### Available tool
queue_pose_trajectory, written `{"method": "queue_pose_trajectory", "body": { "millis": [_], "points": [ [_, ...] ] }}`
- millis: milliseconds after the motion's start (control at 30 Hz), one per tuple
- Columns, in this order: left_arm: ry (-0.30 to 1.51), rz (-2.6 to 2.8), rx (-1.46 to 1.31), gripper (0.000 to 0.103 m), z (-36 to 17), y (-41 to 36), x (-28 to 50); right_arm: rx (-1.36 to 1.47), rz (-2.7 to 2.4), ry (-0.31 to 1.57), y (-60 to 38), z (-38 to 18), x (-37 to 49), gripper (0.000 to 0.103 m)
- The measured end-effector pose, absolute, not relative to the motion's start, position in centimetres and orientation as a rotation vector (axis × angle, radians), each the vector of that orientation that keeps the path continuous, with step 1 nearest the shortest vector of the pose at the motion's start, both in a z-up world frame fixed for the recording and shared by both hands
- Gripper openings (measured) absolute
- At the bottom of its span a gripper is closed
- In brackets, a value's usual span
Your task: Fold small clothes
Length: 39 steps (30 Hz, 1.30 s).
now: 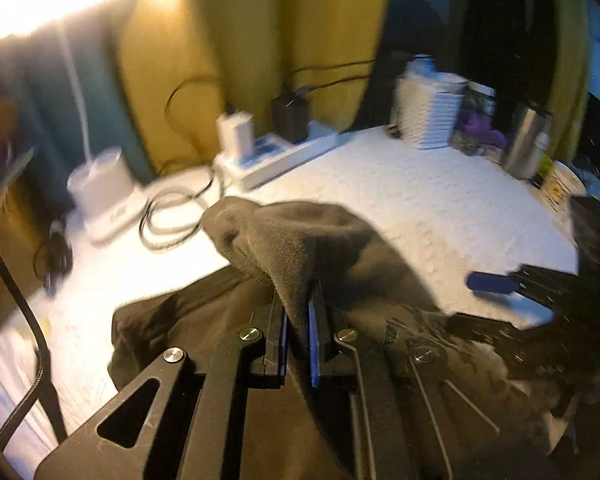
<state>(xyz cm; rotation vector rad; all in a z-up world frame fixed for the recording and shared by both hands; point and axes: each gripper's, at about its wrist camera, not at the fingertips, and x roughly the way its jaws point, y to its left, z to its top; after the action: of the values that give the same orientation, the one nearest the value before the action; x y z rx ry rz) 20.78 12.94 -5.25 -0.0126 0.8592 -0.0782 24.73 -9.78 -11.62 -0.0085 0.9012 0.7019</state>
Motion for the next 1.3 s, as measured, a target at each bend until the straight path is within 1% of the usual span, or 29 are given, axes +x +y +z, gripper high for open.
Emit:
{"method": "queue_pose_trajectory", "body": {
  "millis": [100, 167, 200, 267, 300, 333, 367, 533, 700, 833, 967, 1000, 1067, 1100, 1300],
  "points": [
    [0.902, -0.042, -0.070, 0.011, -7.1, 14.3, 21.0, -0.028, 0.706, 0.919, -9.2, -12.1, 24.2, 0.068],
    [0.934, -0.035, -0.122, 0.011, -8.2, 15.2, 21.0, -0.037, 0.705, 0.925, -9.0, -12.2, 23.9, 0.068],
    [0.940, -0.040, -0.154, 0.013, -8.4, 15.4, 20.6, -0.039, 0.703, 0.926, -9.0, -12.3, 23.8, 0.068],
    [0.922, -0.056, -0.189, 0.025, -7.9, 15.7, 19.5, -0.044, 0.698, 0.923, -9.0, -12.2, 23.5, 0.068],
    [0.902, -0.061, -0.199, 0.039, -7.5, 15.7, 18.8, -0.046, 0.696, 0.919, -9.0, -12.1, 23.3, 0.068],
    [0.882, -0.062, -0.211, 0.048, -6.9, 15.8, 17.8, -0.046, 0.694, 0.916, -9.1, -11.9, 23.2, 0.068],
    [0.871, -0.063, -0.219, 0.049, -6.5, 15.8, 17.1, -0.047, 0.693, 0.913, -9.2, -11.8, 23.1, 0.068],
    [0.872, -0.112, -0.197, 0.050, -5.9, 14.6, 13.2, -0.053, 0.692, 0.892, -9.6, -10.9, 21.6, 0.068],
    [0.921, -0.190, -0.151, 0.050, -7.3, 12.3, 9.5, -0.071, 0.697, 0.878, -9.5, -10.1, 20.0, 0.068],
    [0.977, -0.177, -0.144, 0.050, -9.5, 11.3, 8.4, -0.081, 0.697, 0.875, -9.5, -9.8, 18.8, 0.068],
    [0.973, -0.144, -0.159, 0.050, -10.0, 11.3, 7.7, -0.092, 0.699, 0.870, -9.5, -9.6, 17.7, 0.068],
    [0.962, -0.141, -0.154, 0.049, -9.9, 11.3, 7.5, -0.095, 0.700, 0.869, -9.5, -9.5, 17.4, 0.068],
    [0.947, -0.154, -0.142, 0.015, -9.6, 11.0, 7.1, -0.098, 0.701, 0.866, -9.5, -9.4, 16.9, 0.068],
    [0.946, -0.161, -0.138, 0.000, -9.5, 10.8, 6.8, -0.102, 0.700, 0.864, -9.5, -9.3, 16.6, 0.068],
    [0.871, -0.161, -0.168, 0.000, -6.2, 11.3, 3.4, -0.113, 0.703, 0.852, -9.7, -8.8, 15.4, 0.068]
  ]
}}
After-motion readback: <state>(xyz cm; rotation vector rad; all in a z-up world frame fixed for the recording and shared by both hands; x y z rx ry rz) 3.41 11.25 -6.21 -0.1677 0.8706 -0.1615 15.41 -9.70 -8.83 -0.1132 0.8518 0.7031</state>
